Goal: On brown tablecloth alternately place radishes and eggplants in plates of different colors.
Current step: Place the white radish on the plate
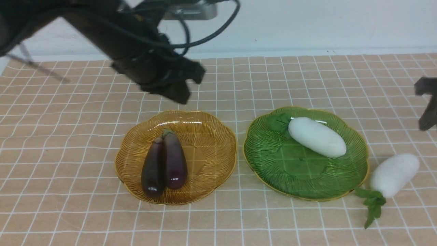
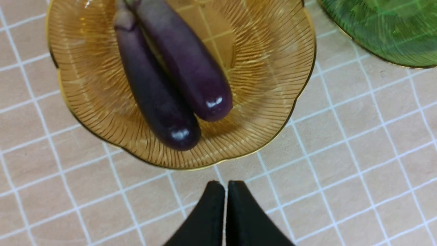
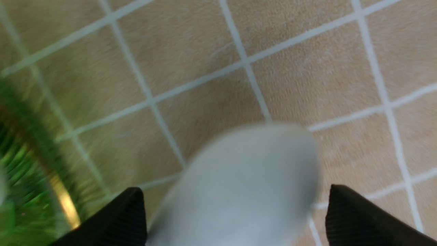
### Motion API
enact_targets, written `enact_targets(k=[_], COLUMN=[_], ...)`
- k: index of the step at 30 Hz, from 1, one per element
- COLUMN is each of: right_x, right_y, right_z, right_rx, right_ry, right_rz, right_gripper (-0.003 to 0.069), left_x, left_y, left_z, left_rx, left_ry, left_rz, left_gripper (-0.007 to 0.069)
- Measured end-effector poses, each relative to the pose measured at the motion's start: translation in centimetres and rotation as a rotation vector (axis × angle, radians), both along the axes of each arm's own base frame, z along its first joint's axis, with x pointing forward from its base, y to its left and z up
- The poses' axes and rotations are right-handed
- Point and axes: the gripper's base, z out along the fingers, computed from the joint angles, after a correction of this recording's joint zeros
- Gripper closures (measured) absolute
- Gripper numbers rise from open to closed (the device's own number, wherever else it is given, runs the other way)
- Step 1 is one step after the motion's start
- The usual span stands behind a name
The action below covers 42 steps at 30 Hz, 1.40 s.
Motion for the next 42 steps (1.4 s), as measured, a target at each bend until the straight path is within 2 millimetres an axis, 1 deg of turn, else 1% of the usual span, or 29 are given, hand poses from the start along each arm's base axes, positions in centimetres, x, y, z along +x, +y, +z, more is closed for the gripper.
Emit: enact_targets(k=[3,5,7,8,9,11,12,13,15,16,17,18,21,23,24,27,29,30,31,32,33,34,35,37,38,40,42], right_x=[0.3,0.3,0.4,0.5,0.7,1.5,1.9,2.4,2.5,2.4,2.2,2.2,2.6,3.0,3.2,4.0,4.2,4.2,4.1,4.1,4.0,3.9,3.8,3.8,4.1,4.3,4.1], right_y=[0.0,0.0,0.0,-0.1,-0.1,-0.2,-0.2,0.0,1.7,3.4,4.8,6.8,12.1,14.3,15.1,17.1,17.6,17.8,17.8,17.8,17.8,17.9,18.0,18.1,18.1,18.1,17.9], right_z=[-1.8,-2.5,-2.7,-2.6,-2.2,-0.7,0.4,2.3,5.7,6.9,7.8,8.2,8.1,7.6,7.2,5.3,4.2,4.0,3.9,4.0,4.2,4.7,5.3,6.6,7.5,9.4,11.9], right_rx=[0.005,0.009,0.01,0.01,0.009,0.007,0.01,0.025,0.085,0.122,0.144,0.165,0.183,0.185,0.185,0.189,0.19,0.191,0.193,0.194,0.193,0.199,0.207,0.212,0.21,0.199,0.184], right_ry=[0.042,0.057,0.061,0.062,0.056,0.027,-0.009,-0.074,-0.181,-0.219,-0.246,-0.274,-0.366,-0.415,-0.423,-0.406,-0.381,-0.366,-0.357,-0.348,-0.34,-0.317,-0.294,-0.286,-0.308,-0.361,-0.429], right_rz=[-0.018,-0.019,-0.009,0.002,0.01,0.042,0.042,0.038,0.061,0.108,0.159,0.212,0.338,0.374,0.385,0.416,0.433,0.44,0.444,0.448,0.457,0.472,0.489,0.516,0.527,0.539,0.536], right_gripper=[0.0018,0.005,0.0122,0.0178,0.0209,0.0202,0.0202,0.0202,0.0202,0.0202,0.0202,0.0202,0.0202,0.0202,0.0202,0.0202,0.0183,0.016,0.0139,0.0095,0.0066,0.0042,0.0035,0.0038,0.0043,0.0067,0.011], left_x=[-0.2,-0.3,-0.3,-0.3,-0.3,-0.3,-0.3,-0.3,-0.3,-0.4,-0.4,-0.4,-0.4,-0.4,-0.5,-0.6,-0.7,-0.8,-0.9,-0.9,-1.0,-1.0,-1.0,-1.2,-1.2,-1.4,-1.6], left_y=[0.1,0.1,0.1,0.1,0.2,0.2,0.2,0.2,0.2,0.2,0.2,0.2,0.2,0.2,0.2,0.2,0.3,0.3,0.3,0.3,0.3,0.3,0.4,0.4,0.4,0.5,0.5], left_z=[-0.1,-0.2,-0.2,-0.2,-0.2,-0.2,-0.2,-0.2,-0.2,-0.2,-0.2,-0.2,-0.3,-0.3,-0.3,-0.3,-0.4,-0.4,-0.5,-0.5,-0.5,-0.5,-0.5,-0.3,-0.3,-0.1,0.2], left_rx=[0.006,0.008,0.009,0.009,0.01,0.01,0.01,0.011,0.011,0.012,0.012,0.012,0.014,0.015,0.016,0.022,0.028,0.03,0.034,0.036,0.037,0.037,0.038,0.036,0.035,0.034,0.035], left_ry=[0.001,0.006,0.008,0.009,0.01,0.009,0.01,0.011,0.014,0.016,0.016,0.016,0.021,0.025,0.027,0.039,0.057,0.062,0.073,0.08,0.084,0.085,0.086,0.083,0.08,0.071,0.06], left_rz=[0.001,0.0,0.0,0.0,0.0,0.0,0.0,-0.001,-0.001,-0.002,-0.002,-0.002,-0.002,-0.003,-0.004,-0.008,-0.011,-0.012,-0.014,-0.016,-0.016,-0.017,-0.017,-0.017,-0.017,-0.021,-0.03], left_gripper=[0.0628,0.0628,0.0628,0.0628,0.0628,0.0628,0.0628,0.0628,0.0628,0.0628,0.0628,0.0628,0.0628,0.0628,0.0628,0.0628,0.0628,0.0628,0.0628,0.0628,0.0628,0.0628,0.0628,0.0628,0.0628,0.0628,0.0628])
